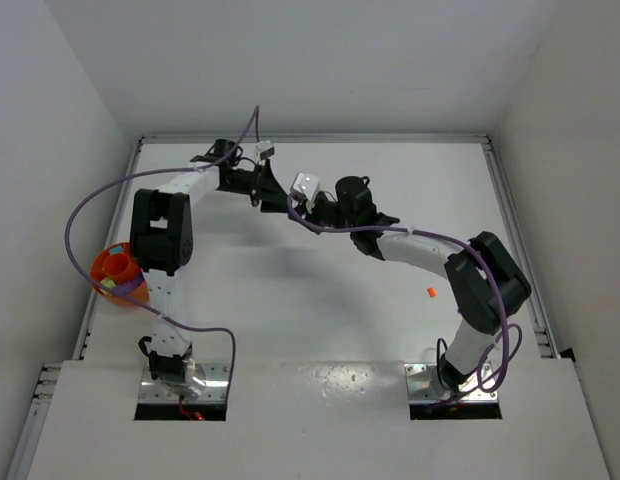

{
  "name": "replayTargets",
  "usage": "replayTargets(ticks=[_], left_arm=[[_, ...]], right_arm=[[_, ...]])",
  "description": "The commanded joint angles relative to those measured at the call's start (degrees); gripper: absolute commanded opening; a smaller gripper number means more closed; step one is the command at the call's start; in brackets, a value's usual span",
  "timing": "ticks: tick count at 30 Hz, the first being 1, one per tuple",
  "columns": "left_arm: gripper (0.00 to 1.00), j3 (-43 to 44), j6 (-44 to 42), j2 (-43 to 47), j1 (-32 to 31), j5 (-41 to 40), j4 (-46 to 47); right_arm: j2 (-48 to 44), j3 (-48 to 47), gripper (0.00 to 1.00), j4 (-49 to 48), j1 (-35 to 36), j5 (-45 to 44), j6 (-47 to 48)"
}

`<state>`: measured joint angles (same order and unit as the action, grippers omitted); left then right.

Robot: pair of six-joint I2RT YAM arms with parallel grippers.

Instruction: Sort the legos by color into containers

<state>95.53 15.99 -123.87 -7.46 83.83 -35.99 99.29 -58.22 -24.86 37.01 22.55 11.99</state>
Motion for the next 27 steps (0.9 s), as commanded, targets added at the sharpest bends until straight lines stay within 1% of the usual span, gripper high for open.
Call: replayTargets(ticks=[1,8,12,14,15,18,19,22,27], left_arm=[[0.58,-0.6,1.2,0.3,-0.8,8.3,2.3],[0.55,-2.4,1.7,1.4,-0.8,8.8,2.9],[0.51,-2.9,1.7,1.4,-0.8,8.8,2.9],[0.47,-2.9,1.7,1.4,-1.3,8.8,3.4],[0.47,-2.9,1.7,1.4,-1.3,8.8,3.4],[0.4,-2.9,1.7,1.4,-1.8,8.8,3.4],[0.4,-2.9,1.7,1.4,-1.9,8.8,3.4],[0.35,-2.9,1.7,2.0,-1.9,8.8,3.4],[0.33,-2.9,2.2,2.0,-2.4,8.8,3.9]], right_arm=[[-0.8,-2.4,0.0,-4.1,0.5,0.4,-0.2],[-0.8,-2.4,0.0,-4.1,0.5,-0.7,-0.2],[-1.3,-1.9,0.0,-4.6,0.5,-1.2,-0.2],[-1.3,-1.9,0.0,-4.6,0.5,-1.2,-0.2],[-1.3,-1.9,0.0,-4.6,0.5,-1.2,-0.2],[-1.3,-1.9,0.0,-4.6,0.5,-0.6,-0.2],[-1.3,-1.9,0.0,-4.6,0.5,-0.6,-0.2],[-1.3,-1.9,0.0,-4.6,0.5,-1.2,-0.2],[-1.3,-1.9,0.0,-4.6,0.5,-1.8,-0.2]])
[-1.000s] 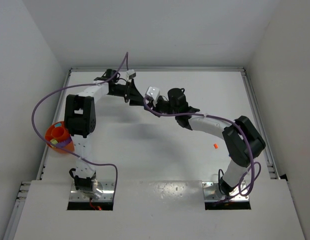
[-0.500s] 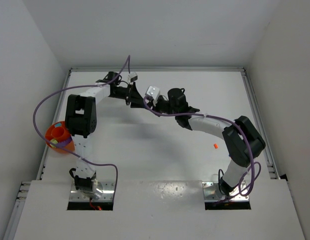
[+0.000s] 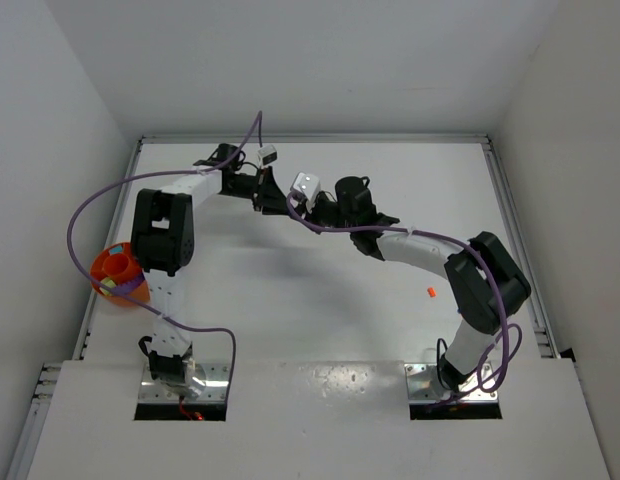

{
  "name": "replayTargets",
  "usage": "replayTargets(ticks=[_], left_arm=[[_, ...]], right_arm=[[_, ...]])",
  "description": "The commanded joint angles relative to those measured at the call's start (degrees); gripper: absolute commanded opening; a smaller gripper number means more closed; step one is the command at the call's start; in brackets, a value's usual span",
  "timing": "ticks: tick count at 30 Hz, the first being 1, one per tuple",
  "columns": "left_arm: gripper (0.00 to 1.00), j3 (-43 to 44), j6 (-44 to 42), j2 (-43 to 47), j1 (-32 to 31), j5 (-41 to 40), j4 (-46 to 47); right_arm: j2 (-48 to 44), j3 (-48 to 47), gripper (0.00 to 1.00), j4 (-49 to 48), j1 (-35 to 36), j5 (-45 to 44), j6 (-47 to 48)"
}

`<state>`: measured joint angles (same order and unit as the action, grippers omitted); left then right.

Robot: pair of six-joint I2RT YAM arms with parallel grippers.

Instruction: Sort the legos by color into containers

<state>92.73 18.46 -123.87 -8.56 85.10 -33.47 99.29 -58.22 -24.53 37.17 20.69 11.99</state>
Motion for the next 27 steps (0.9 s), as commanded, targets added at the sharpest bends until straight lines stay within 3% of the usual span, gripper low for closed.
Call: replayTargets(ticks=[1,9,13,14,17,27], left_arm=[[0.33,-0.1,-0.3,2.0,-1.3,7.5,1.4],[0.33,-0.6,0.3,2.0,-1.8,7.5,1.4],[0.24,-0.6,0.8,2.0,-1.8,7.5,1.9],[0.18,-0.6,0.8,2.0,-1.8,7.5,1.9],[0.11,-0.6,0.8,2.0,-1.8,7.5,2.4],[0.07,-0.6,-1.3,3.7,1.7,5.1,2.4]], right_arm=[[-1.3,-1.9,0.0,-4.9,0.4,-0.5,-0.2],[-0.8,-1.9,0.0,-5.4,0.4,-1.0,-0.2],[-0.2,-1.9,0.0,-5.4,0.4,-1.0,-0.2],[-0.2,-1.9,0.0,-5.4,0.4,-1.5,-0.2],[-0.2,-1.9,0.08,-5.4,0.4,-1.5,-0.2],[-2.0,-0.1,0.3,-3.2,0.4,-2.1,0.3]])
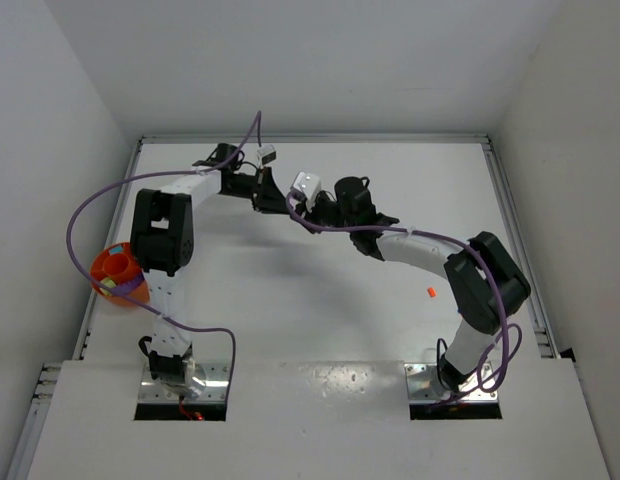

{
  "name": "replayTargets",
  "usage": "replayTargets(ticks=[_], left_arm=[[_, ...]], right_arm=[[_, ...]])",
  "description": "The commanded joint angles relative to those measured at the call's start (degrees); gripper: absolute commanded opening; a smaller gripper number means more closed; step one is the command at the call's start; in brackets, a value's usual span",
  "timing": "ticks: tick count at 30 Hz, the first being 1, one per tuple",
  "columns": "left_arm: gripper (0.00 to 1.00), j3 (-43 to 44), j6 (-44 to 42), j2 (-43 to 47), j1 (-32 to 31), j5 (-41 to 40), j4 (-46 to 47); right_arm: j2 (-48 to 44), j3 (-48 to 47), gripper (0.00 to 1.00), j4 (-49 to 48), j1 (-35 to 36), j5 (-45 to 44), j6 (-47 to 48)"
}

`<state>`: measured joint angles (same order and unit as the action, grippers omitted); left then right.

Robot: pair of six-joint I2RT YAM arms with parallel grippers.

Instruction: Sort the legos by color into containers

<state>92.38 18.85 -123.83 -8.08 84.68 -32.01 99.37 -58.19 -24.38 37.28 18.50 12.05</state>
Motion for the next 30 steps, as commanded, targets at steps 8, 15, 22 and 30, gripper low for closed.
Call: replayTargets(ticks=[8,15,22,30], left_arm=[[0.05,1.7,-5.0,5.8,4.6,-3.0,-0.8],[0.05,7.8,-20.4,11.8,6.4,-25.7,-16.1],[0.03,2.5,-27.1,21.0,15.8,-38.9,-24.4],[0.03,7.0,-46.1,25.7,27.8,-48.2,-42.6]], right_arm=[[-6.8,3.7,0.56,2.1,-0.4,0.5,3.5],[-8.8,3.8,0.65,12.5,-1.4,-2.8,5.5],[-5.5,-4.2,0.67,26.4,-2.6,-5.1,4.5],[2.7,-14.0,0.67,41.5,-4.3,-5.7,3.9]])
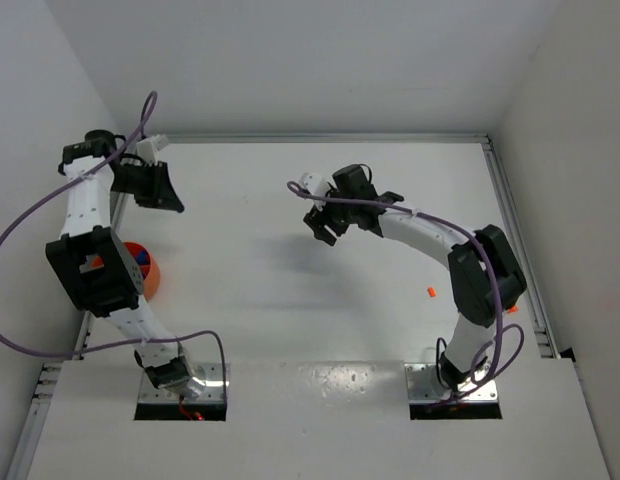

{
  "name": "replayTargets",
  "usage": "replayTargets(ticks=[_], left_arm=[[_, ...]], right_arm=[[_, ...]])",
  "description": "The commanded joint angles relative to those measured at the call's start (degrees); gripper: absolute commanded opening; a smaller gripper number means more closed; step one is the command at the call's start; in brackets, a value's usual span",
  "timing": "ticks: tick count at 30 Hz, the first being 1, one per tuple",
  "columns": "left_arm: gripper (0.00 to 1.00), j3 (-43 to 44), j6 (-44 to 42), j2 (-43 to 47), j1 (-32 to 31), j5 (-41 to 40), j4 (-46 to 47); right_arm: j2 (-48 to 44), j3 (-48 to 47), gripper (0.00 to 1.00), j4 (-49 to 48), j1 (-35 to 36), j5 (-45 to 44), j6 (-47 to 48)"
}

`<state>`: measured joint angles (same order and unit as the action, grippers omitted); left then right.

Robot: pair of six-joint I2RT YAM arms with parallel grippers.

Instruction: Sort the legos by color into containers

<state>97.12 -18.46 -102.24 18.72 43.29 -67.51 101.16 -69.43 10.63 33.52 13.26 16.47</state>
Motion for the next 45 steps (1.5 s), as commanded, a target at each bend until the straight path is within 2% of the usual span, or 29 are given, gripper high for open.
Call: replayTargets(ticks=[1,5,10,19,23,33,45], left_arm=[[0.01,2.3,-10.9,4.9,1.0,-9.1,-7.1],[0.0,0.8,-14.8,7.5,1.0,-17.5,-7.1],[0.0,-2.2,-20.7,9.5,2.8,-21.2,-7.1],[0.0,-4.0,-29.2,8.1,5.4,-28.9,-7.1],[0.0,-1.6,-29.7,2.9,6.8,-30.6,-7.1],[0.02,-3.6,-31.2,0.0,6.8,-32.6,-7.1],[0.12,-7.2,-31.1,-1.6,6.8,-35.7,-7.1]], right_arm=[[1.4,-4.2,0.67,8.2,-1.2,-0.4,-0.5],[4.6,-7.9,0.65,11.8,-2.4,0.2,0.7],[5.9,-10.3,0.65,13.0,-4.1,1.4,1.3],[6.4,-10.1,0.65,13.4,-6.4,1.1,0.6],[4.2,-8.3,0.67,12.3,-6.4,1.1,0.6],[3.2,-7.2,0.68,12.3,-7.5,-0.2,0.1],[2.6,-6.2,0.69,12.4,-8.6,-0.8,0.1]])
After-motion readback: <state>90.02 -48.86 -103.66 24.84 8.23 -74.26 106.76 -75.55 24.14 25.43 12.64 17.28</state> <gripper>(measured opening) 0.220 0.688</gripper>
